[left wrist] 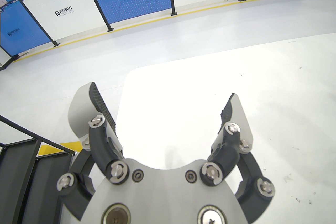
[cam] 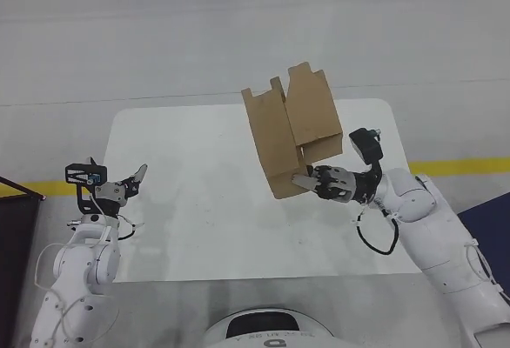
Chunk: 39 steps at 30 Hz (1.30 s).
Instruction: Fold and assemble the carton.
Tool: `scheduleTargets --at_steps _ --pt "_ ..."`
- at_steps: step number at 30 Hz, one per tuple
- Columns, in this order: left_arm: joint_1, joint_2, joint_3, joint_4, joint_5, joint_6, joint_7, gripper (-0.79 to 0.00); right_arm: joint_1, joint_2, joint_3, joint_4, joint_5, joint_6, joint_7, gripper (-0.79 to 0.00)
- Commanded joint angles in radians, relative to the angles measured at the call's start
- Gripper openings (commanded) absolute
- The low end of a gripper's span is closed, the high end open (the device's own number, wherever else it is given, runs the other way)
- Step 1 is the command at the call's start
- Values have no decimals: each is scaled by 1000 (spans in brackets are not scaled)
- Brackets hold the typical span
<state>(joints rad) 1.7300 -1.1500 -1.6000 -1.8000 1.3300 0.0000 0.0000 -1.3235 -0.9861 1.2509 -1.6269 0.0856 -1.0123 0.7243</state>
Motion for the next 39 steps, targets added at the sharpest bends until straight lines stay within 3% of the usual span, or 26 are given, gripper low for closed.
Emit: scheduleTargets --at_steps 1,18,21,25,28,30,32,39 --pt "0 0 0 0 0 0 0 0 -11 -3 2 0 -31 0 -36 -785" --pt "-6 -1 4 2 0 -18 -2 0 -18 -6 5 -2 -78 0 -83 -785" --pt "-11 1 17 -8 -109 -169 -60 0 -26 -6 4 -15 -125 24 -82 -785" --pt "-40 17 1 1 -434 -583 -262 0 -30 -5 -4 -18 -172 21 -77 -785" --pt "-77 33 -12 17 -649 -764 -419 0 -29 -5 -9 -8 -189 14 -87 -785" --pt "-97 41 -6 14 -759 -815 -504 0 -29 -4 -10 -5 -197 11 -96 -785" --pt "-121 49 -21 -11 -765 -783 -571 0 -32 -4 -7 -2 -204 12 -109 -785" --pt "-121 49 -21 -11 -765 -783 -571 0 -39 -3 2 -4 -212 19 -126 -785"
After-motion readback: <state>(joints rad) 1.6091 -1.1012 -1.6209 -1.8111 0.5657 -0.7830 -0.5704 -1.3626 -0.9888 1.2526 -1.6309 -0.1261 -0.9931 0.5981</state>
